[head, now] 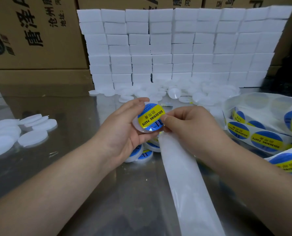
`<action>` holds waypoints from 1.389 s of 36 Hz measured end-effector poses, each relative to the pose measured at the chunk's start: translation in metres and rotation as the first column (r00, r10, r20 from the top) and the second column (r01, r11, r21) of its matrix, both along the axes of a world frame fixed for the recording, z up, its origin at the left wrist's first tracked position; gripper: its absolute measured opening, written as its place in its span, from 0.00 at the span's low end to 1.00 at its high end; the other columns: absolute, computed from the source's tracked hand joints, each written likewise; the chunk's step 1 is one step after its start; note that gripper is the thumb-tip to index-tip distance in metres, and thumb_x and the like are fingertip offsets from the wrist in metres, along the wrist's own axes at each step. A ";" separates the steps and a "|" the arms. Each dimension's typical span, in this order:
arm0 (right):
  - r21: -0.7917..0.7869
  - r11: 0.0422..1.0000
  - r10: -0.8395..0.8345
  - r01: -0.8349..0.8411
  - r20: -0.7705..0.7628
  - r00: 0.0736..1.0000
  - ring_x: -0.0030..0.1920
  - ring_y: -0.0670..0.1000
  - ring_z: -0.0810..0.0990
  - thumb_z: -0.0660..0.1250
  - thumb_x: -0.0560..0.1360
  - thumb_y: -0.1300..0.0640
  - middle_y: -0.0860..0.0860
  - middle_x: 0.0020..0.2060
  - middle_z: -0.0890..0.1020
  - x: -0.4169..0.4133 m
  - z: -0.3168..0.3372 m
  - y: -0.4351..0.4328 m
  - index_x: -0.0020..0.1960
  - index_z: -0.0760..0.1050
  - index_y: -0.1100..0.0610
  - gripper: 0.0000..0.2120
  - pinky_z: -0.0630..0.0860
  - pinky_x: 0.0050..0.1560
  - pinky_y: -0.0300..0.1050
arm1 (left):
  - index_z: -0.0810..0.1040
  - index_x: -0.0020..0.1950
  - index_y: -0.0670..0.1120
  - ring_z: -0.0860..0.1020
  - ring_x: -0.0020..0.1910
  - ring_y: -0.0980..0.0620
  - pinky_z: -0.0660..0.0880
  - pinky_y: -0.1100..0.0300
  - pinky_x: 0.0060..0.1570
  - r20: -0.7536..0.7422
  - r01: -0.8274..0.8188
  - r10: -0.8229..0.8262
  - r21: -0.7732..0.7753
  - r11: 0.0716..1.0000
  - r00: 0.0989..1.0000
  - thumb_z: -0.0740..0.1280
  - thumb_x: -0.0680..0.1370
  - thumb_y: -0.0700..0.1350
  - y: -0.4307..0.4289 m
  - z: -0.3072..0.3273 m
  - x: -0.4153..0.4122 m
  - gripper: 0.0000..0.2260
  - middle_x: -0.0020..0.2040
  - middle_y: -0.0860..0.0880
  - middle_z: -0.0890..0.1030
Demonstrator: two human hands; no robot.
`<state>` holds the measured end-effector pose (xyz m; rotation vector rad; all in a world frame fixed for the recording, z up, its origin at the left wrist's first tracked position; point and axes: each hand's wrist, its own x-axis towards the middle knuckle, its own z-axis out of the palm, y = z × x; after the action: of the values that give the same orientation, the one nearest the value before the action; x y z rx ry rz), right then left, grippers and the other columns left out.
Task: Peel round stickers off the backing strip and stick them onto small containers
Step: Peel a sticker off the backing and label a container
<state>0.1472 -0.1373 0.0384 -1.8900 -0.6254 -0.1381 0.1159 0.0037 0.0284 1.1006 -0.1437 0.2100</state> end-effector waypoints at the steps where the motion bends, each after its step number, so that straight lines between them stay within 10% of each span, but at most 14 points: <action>1: -0.001 1.000 0.002 -0.002 0.001 1.000 0.24 0.38 0.70 0.65 0.73 0.56 0.41 0.22 0.77 0.000 0.000 0.000 0.29 0.78 0.53 0.14 0.65 0.26 0.30 | 0.77 0.47 0.47 0.82 0.39 0.45 0.80 0.55 0.36 0.007 0.003 -0.003 0.008 1.000 1.000 0.62 0.74 0.43 0.000 0.000 0.000 0.05 0.40 0.45 0.83; 28: 0.010 1.000 0.024 -0.024 0.033 0.999 0.25 0.38 0.71 0.59 0.76 0.56 0.40 0.23 0.77 0.004 -0.004 0.000 0.30 0.71 0.52 0.16 0.65 0.29 0.31 | 0.78 0.49 0.46 0.82 0.42 0.46 0.80 0.52 0.42 0.050 -0.007 0.003 0.078 0.997 0.999 0.66 0.65 0.47 -0.002 0.000 -0.004 0.14 0.46 0.43 0.83; 50: -0.028 0.999 -0.018 0.021 0.099 0.995 0.24 0.37 0.71 0.59 0.76 0.56 0.38 0.22 0.76 0.006 -0.005 0.000 0.31 0.72 0.53 0.15 0.62 0.24 0.28 | 0.77 0.49 0.49 0.82 0.40 0.47 0.79 0.58 0.36 0.030 -0.019 0.016 0.124 0.992 0.999 0.62 0.77 0.41 -0.004 0.003 -0.005 0.05 0.50 0.44 0.80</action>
<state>0.1529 -0.1369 0.0338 -1.9263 -0.6791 -0.2370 0.1109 0.0000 0.0312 1.2239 -0.1746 0.2352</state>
